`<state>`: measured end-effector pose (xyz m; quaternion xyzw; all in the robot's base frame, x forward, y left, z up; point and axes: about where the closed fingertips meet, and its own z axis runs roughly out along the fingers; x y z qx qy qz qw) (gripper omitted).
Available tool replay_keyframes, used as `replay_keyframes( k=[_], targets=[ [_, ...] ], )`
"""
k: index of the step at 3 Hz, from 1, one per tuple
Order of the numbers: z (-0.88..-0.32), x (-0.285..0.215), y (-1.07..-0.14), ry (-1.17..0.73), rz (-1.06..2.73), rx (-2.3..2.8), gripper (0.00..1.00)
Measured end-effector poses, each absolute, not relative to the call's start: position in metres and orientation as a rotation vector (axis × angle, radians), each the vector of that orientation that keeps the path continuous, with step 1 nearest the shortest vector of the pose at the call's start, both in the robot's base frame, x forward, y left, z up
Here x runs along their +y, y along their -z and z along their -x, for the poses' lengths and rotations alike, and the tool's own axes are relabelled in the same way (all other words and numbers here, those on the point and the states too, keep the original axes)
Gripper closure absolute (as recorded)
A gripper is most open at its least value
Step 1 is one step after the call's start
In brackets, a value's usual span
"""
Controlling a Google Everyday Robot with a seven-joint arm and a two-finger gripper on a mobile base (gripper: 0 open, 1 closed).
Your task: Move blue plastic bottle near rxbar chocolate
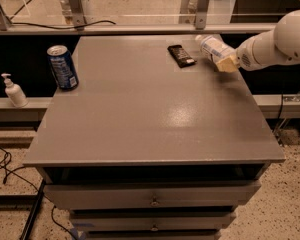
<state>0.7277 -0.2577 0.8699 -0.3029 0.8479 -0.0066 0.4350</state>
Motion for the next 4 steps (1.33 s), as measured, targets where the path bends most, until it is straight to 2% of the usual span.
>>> replay_keyframes(
  k=[2,3,4],
  targets=[
    [-0.727,-0.242,-0.845,-0.033,0.74,2.145,1.0],
    [-0.727,-0.231,-0.837,-0.051,0.745,2.165,0.84],
    [-0.727,-0.231,-0.84,-0.051,0.745,2.166,0.59]
  ],
)
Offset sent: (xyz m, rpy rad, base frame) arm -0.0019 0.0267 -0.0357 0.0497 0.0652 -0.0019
